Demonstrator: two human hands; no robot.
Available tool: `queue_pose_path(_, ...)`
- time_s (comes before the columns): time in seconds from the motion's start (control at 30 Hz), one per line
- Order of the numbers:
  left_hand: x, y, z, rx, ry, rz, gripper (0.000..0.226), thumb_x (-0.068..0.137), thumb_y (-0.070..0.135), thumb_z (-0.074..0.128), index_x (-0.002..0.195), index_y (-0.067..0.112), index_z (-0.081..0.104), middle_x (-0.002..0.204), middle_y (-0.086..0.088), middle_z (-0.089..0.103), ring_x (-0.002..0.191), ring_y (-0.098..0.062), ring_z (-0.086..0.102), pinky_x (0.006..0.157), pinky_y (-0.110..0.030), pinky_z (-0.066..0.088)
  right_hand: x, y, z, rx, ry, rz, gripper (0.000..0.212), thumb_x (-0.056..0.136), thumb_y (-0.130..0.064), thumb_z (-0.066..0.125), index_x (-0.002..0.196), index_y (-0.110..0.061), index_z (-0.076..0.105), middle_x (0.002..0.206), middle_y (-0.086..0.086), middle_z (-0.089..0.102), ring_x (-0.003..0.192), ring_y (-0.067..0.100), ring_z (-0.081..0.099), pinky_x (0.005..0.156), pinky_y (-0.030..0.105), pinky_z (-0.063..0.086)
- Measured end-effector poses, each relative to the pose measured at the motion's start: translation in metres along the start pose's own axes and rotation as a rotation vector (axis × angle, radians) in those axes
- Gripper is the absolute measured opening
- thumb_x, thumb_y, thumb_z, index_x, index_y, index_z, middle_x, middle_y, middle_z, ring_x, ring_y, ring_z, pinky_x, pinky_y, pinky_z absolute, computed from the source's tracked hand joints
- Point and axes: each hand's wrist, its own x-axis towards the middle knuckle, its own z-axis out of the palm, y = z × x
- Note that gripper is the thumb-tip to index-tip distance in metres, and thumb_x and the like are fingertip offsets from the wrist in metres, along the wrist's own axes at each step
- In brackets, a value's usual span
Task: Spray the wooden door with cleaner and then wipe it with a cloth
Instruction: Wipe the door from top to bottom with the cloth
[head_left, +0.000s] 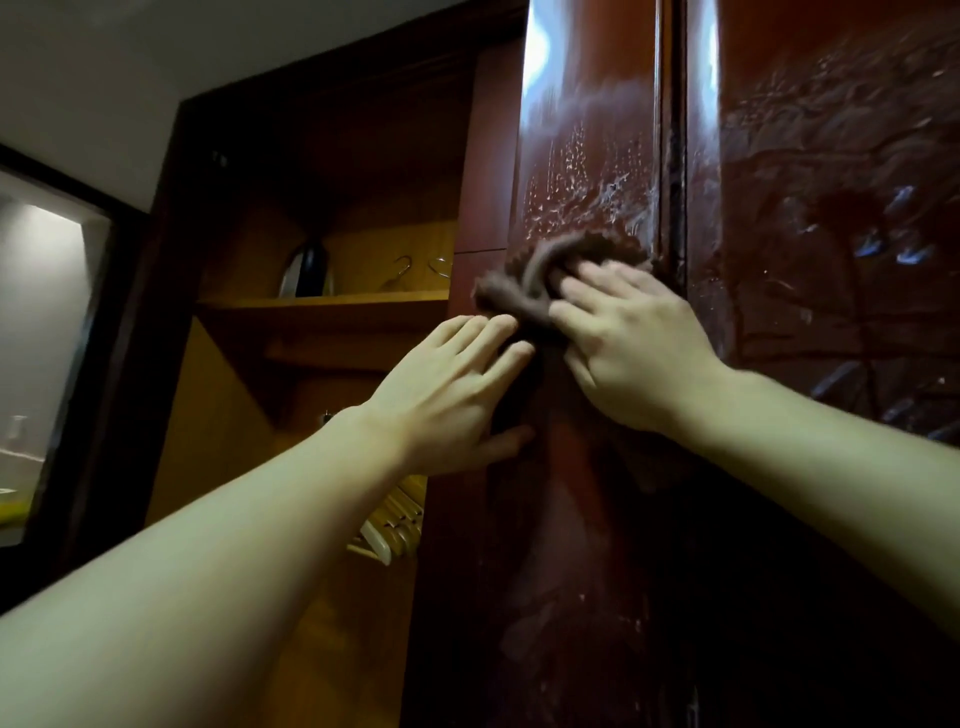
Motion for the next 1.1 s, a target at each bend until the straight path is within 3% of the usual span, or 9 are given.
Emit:
queue_pose_path(0.13,0.008,-0.003,-0.001,-0.061,-0.017,-0.042,0.074,0.079,0.058,0.052,0.128,0.003,0.052,0.135,-0.021,0.049,0.127,-0.037,0.046,0.105,-0.044,0.038,0.047,0.008,0.002,-0.023,-0.141,0.073,0.061,0.08,-0.036,0.025,0.119,-0.009,0.063,0.136,0.015,0.056,0.131,0.035,0.047,0.111,0.05,0.031)
queue_pose_path(0.33,0.01,-0.01,-0.002,-0.026,-0.053,-0.021,0.076,0.082,0.06,0.049,0.131,0.002,0.05,0.135,-0.024,0.049,0.124,-0.037,0.049,0.096,-0.044,0.046,0.04,0.007,0.007,-0.037,-0.116,-0.068,0.053,0.081,-0.035,0.03,0.112,-0.015,0.067,0.129,0.006,0.062,0.119,0.028,0.056,0.102,0.042,0.034)
queue_pose_path(0.47,0.023,-0.015,-0.004,-0.053,-0.05,-0.047,0.081,0.08,0.061,0.047,0.137,0.004,0.046,0.141,-0.021,0.044,0.132,-0.035,0.043,0.106,-0.043,0.04,0.075,0.022,-0.001,-0.076,-0.195,0.082,0.063,0.083,-0.038,0.019,0.128,-0.015,0.056,0.147,0.008,0.046,0.135,0.029,0.039,0.111,0.044,0.025)
queue_pose_path(0.63,0.035,-0.024,-0.008,-0.017,-0.037,-0.078,0.08,0.079,0.064,0.044,0.13,0.002,0.049,0.131,-0.023,0.05,0.118,-0.037,0.053,0.1,-0.042,0.044,0.037,0.01,0.0,0.003,0.015,0.098,0.043,0.081,-0.032,0.034,0.097,-0.01,0.067,0.11,0.011,0.068,0.112,0.033,0.058,0.099,0.044,0.04)
queue_pose_path(0.7,0.037,-0.026,-0.008,-0.01,-0.037,-0.058,0.079,0.079,0.064,0.044,0.129,0.003,0.049,0.127,-0.021,0.051,0.117,-0.036,0.052,0.099,-0.042,0.045,0.022,0.008,0.001,0.008,0.02,0.082,0.04,0.081,-0.031,0.037,0.096,-0.01,0.068,0.108,0.009,0.069,0.11,0.032,0.06,0.098,0.042,0.042)
queue_pose_path(0.8,0.041,-0.025,-0.007,-0.017,-0.029,-0.052,0.078,0.077,0.064,0.045,0.126,0.004,0.052,0.127,-0.021,0.052,0.116,-0.036,0.053,0.096,-0.042,0.046,0.05,0.02,-0.001,-0.063,-0.133,0.061,0.06,0.082,-0.038,0.027,0.12,-0.011,0.065,0.133,0.012,0.059,0.124,0.033,0.052,0.105,0.045,0.036)
queue_pose_path(0.9,0.046,-0.026,-0.008,-0.031,-0.012,-0.058,0.078,0.077,0.063,0.048,0.127,0.004,0.051,0.131,-0.02,0.051,0.12,-0.035,0.052,0.096,-0.041,0.046,0.094,0.033,-0.003,-0.129,-0.284,0.061,0.074,0.082,-0.042,0.01,0.147,-0.018,0.037,0.157,0.008,0.03,0.142,0.03,0.027,0.115,0.046,0.02)
queue_pose_path(1.0,0.049,-0.028,-0.012,-0.013,-0.005,-0.061,0.08,0.079,0.064,0.046,0.132,0.004,0.049,0.134,-0.019,0.049,0.124,-0.034,0.049,0.097,-0.042,0.046,0.11,0.037,-0.001,-0.158,-0.273,0.13,0.066,0.09,-0.041,0.016,0.151,-0.02,0.029,0.16,0.008,0.021,0.143,0.03,0.021,0.116,0.046,0.014)
queue_pose_path(1.1,0.052,-0.029,-0.012,0.01,-0.039,-0.07,0.083,0.078,0.065,0.044,0.134,0.004,0.047,0.136,-0.021,0.047,0.124,-0.035,0.049,0.096,-0.043,0.046,0.085,0.032,0.0,-0.156,-0.212,0.187,0.058,0.094,-0.039,0.026,0.147,-0.017,0.037,0.156,0.011,0.031,0.139,0.033,0.028,0.114,0.046,0.017)
